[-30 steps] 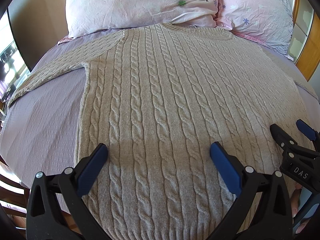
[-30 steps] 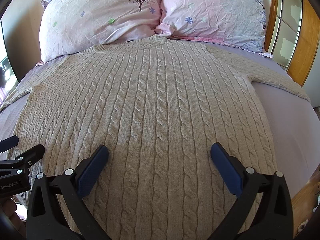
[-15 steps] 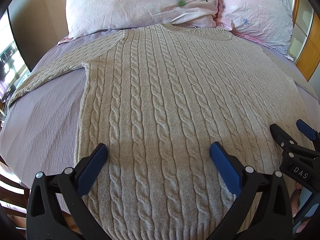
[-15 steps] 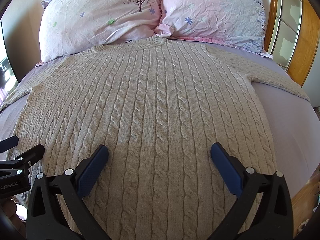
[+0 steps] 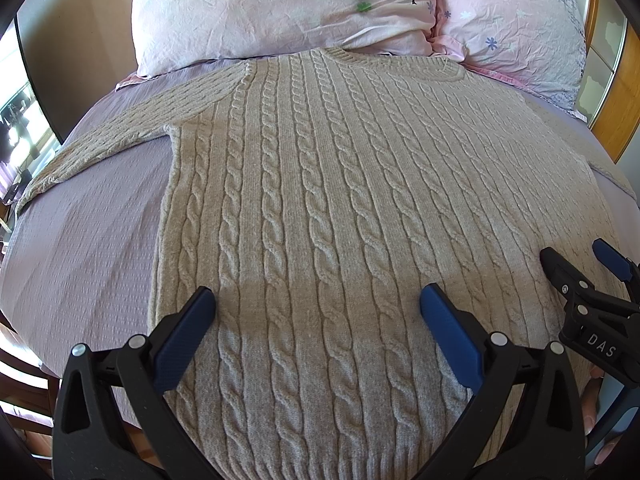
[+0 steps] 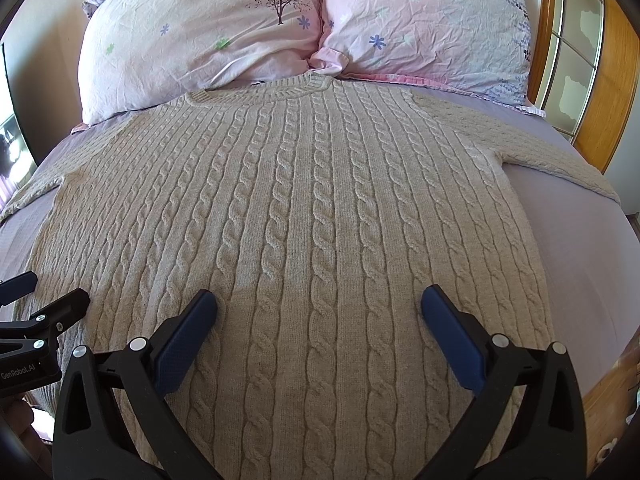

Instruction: Fold small clothes

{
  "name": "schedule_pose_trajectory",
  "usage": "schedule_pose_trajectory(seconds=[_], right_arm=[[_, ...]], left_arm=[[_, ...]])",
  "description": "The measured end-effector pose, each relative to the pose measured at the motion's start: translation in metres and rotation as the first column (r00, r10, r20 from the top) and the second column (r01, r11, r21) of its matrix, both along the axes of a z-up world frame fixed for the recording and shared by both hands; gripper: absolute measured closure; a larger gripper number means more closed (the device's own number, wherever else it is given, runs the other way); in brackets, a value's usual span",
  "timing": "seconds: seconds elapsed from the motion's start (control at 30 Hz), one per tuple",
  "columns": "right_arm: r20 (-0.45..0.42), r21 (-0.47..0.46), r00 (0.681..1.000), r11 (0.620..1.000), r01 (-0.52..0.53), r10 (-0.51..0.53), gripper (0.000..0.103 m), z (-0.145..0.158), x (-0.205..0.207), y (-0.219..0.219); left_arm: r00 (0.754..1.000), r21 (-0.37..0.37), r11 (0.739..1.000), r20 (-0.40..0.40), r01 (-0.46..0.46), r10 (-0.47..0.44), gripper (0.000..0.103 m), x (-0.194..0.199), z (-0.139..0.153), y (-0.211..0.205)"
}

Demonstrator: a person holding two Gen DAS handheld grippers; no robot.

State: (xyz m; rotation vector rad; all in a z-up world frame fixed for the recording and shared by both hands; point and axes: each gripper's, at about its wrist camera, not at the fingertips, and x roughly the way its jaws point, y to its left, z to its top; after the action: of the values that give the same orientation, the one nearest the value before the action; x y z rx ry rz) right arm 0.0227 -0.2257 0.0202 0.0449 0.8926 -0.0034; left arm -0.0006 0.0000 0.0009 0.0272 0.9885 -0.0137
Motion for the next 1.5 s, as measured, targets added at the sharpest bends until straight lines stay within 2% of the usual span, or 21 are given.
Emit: schedule_pose_trajectory(seconds=[0.7,0.8,0.9,1.0,1.03,1.1,1.13,1.2,1.27,1.3,1.37,1.4,1.43,1.5], right_arm=[[-0.03,-0.005,0.999,1.0,-0.02,0.02,0.001,0.0,0.001,0.001],[-0.03,-0.007,0.998,0.999,-0.05,0.049,0.001,0.001,0.002,0.0],[-0.036,0.008,0.992,0.993,-0.121,0.121,0.001,0.002,0.006,-0.003],[-0.05,0.055,0.978,0.978,-0.202,0.205,0.001,0.007,0.014,-0.015],[-0.011,0.149,0.984,0.973,-0.176,0.179,0.001,0.017,0.019,-0.043],[0.046,0.237,0.994,0.966,-0.103,0.095,0.001,0.031,0.023,-0.084],[0.086,0.31,0.996,0.951,-0.01,-0.018,0.001,0.042,0.027,-0.127],[0.116,0.401,0.969,0.902,0.157,-0.22,0.001,0.052,0.032,-0.196],[0.089,0.484,0.89,0.8,0.354,-0.448,0.016,0.052,0.036,-0.278],[0.065,0.515,0.853,0.75,0.415,-0.517,0.031,0.048,0.038,-0.308],[-0.042,0.579,0.731,0.579,0.573,-0.681,0.038,0.031,0.042,-0.384],[-0.059,0.59,0.71,0.549,0.592,-0.702,0.042,0.026,0.042,-0.395],[-0.107,0.608,0.664,0.479,0.632,-0.74,0.046,0.015,0.046,-0.42],[-0.148,0.606,0.631,0.434,0.666,-0.762,0.048,0.003,0.051,-0.44]], left_arm=[[0.999,0.0,1.0,-0.034,-0.001,0.001,0.002,0.007,0.001,0.0],[0.999,0.002,1.0,-0.045,0.005,-0.005,0.002,0.011,0.002,0.0],[0.999,0.003,1.0,-0.044,0.018,-0.018,0.002,0.011,0.001,0.0],[0.999,0.007,0.999,-0.008,0.033,-0.033,0.002,0.008,0.0,0.0],[0.999,0.012,0.999,-0.001,0.038,-0.038,0.002,0.007,0.0,0.0],[0.998,0.022,0.998,-0.006,0.064,-0.064,0.002,0.009,0.002,-0.001],[0.997,0.013,0.997,-0.01,0.077,-0.077,0.002,0.011,0.003,0.001],[0.996,-0.044,0.995,0.008,0.087,-0.087,0.002,0.016,0.009,0.011],[0.996,-0.135,0.988,0.052,0.077,-0.07,0.002,0.021,0.016,0.028],[0.996,-0.17,0.983,0.068,0.066,-0.055,0.002,0.024,0.018,0.036],[0.993,-0.281,0.959,0.116,0.041,-0.008,0.002,0.031,0.021,0.059],[0.991,-0.319,0.947,0.136,0.038,0.006,0.002,0.033,0.023,0.067],[0.988,-0.345,0.938,0.154,0.037,0.018,0.002,0.035,0.025,0.075],[0.981,-0.336,0.942,0.186,0.004,0.062,0.002,0.04,0.032,0.091]])
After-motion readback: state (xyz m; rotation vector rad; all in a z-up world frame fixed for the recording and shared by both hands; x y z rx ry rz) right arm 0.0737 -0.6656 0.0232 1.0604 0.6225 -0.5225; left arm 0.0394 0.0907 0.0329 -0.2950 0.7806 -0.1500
